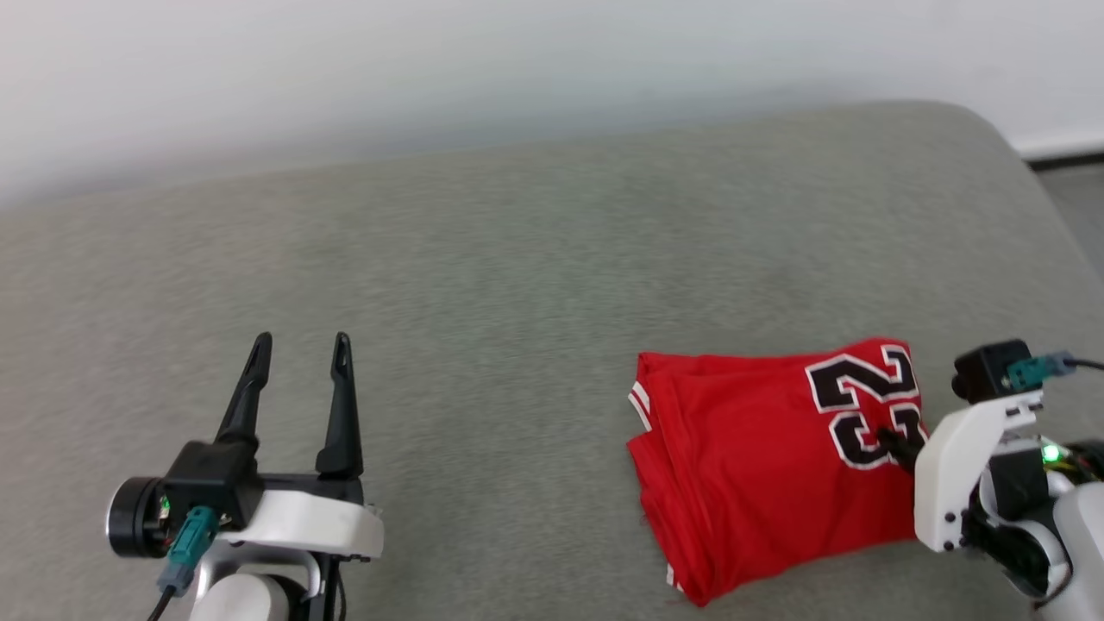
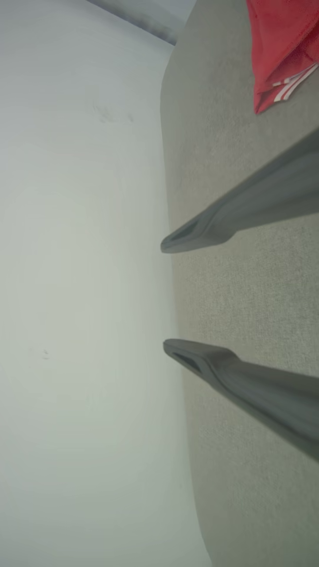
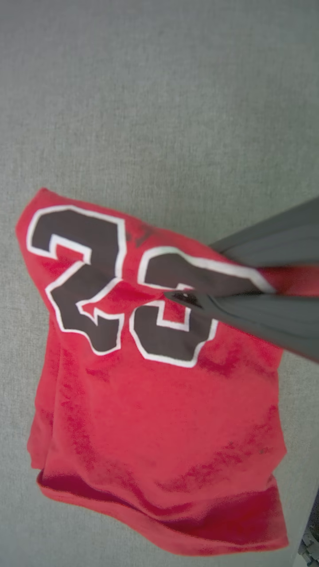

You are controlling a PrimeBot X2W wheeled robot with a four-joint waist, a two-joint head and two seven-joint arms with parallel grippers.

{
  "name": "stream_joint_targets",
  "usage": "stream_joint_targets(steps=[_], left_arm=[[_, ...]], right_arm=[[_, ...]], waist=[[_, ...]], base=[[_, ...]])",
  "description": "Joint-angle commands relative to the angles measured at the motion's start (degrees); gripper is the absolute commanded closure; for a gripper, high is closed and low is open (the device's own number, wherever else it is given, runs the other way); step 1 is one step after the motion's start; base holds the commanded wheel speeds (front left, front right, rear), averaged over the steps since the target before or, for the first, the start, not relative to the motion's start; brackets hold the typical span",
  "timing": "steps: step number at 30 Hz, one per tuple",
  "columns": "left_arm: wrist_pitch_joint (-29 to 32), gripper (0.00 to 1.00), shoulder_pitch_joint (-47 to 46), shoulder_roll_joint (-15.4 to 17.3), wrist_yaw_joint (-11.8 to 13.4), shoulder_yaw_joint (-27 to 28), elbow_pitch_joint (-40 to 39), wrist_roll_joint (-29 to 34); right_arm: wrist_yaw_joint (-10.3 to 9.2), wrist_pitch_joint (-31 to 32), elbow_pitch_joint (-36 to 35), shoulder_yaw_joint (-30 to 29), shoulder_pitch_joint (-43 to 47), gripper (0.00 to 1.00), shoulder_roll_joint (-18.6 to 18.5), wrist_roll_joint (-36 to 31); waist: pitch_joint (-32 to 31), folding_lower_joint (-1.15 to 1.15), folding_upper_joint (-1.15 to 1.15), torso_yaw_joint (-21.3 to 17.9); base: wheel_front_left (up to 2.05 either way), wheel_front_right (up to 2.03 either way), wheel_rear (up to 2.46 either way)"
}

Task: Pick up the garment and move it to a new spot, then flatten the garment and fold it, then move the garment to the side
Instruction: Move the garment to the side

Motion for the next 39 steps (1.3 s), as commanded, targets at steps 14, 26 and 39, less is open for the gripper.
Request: stream_joint_targets(steps=[14,26,39], left_arm=[[8.1,0.0,-15.4,4.8,-2.3,-4.0,-8.9,7.2],[14.2,0.0,-24.8,7.0,-4.9,-6.9,-14.2,11.3],[14.2,0.0,-25.9,6.5,-5.2,-8.5,-13.3,11.1]], right_arm=[[-0.05,-21.6,19.5,-3.9,-23.0,1.0,-0.9,-3.3],[-0.06,-35.7,35.5,-14.0,-34.0,1.0,-6.0,-6.0],[-0.06,-47.4,47.8,-16.9,-39.4,0.0,-5.7,-12.3]], waist=[[20.9,0.0,0.0,-14.6],[32.0,0.0,0.0,-12.6],[32.3,0.0,0.0,-11.0]], base=[[0.0,0.0,0.0],[0.0,0.0,0.0],[0.0,0.0,0.0]])
